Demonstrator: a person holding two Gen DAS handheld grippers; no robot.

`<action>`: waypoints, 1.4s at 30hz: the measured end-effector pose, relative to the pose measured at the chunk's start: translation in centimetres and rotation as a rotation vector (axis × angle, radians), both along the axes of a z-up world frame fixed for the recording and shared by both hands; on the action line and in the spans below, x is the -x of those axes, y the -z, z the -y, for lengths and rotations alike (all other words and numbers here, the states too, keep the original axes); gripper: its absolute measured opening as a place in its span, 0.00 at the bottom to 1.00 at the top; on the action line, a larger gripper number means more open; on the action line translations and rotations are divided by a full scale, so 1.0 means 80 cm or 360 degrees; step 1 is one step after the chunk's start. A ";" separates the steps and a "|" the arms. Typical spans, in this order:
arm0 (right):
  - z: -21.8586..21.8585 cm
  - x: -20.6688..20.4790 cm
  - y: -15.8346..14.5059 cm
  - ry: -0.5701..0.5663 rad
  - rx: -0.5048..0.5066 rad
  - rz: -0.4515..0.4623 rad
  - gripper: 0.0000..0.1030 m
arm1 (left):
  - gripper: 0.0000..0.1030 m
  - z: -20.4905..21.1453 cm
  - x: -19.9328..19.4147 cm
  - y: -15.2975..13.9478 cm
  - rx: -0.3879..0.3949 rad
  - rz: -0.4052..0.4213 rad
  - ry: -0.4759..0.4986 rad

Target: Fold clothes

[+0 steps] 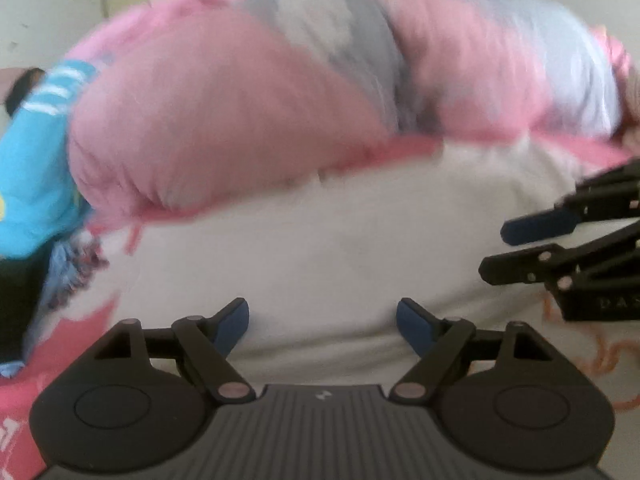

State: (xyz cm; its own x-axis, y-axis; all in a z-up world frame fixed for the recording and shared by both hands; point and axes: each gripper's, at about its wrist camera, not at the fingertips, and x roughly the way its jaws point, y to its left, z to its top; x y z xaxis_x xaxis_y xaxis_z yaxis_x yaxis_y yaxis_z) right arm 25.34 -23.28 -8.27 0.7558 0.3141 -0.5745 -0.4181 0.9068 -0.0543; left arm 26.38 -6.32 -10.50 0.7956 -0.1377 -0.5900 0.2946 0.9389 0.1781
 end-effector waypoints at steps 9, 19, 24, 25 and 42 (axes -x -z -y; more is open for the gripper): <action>0.026 -0.007 -0.007 0.0119 -0.0192 0.0012 0.39 | 0.81 -0.016 -0.005 -0.043 0.0308 0.0052 0.0063; 0.088 -0.020 -0.004 0.0460 -0.0488 0.0029 0.39 | 0.80 0.043 -0.136 -0.039 0.0301 -0.0107 0.0078; 0.095 -0.029 0.011 0.0497 -0.0513 -0.0037 0.39 | 0.80 0.066 -0.165 -0.011 0.0199 -0.0240 -0.0008; 0.096 -0.031 0.014 0.0497 -0.0521 -0.0049 0.39 | 0.80 0.065 -0.161 -0.013 0.0207 -0.0238 -0.0013; 0.074 0.046 -0.014 0.0526 -0.0602 0.0029 0.45 | 0.90 -0.059 0.109 -0.097 0.0305 -0.0208 -0.0142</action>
State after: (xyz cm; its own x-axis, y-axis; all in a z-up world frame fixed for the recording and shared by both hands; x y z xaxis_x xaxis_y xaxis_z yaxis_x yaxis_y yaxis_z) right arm 21.62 -29.20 -7.14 0.8588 0.2400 -0.4526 -0.1072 0.9481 0.2993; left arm 17.65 -1.57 -2.75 0.7280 -0.1896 -0.6588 0.2177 0.9752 -0.0400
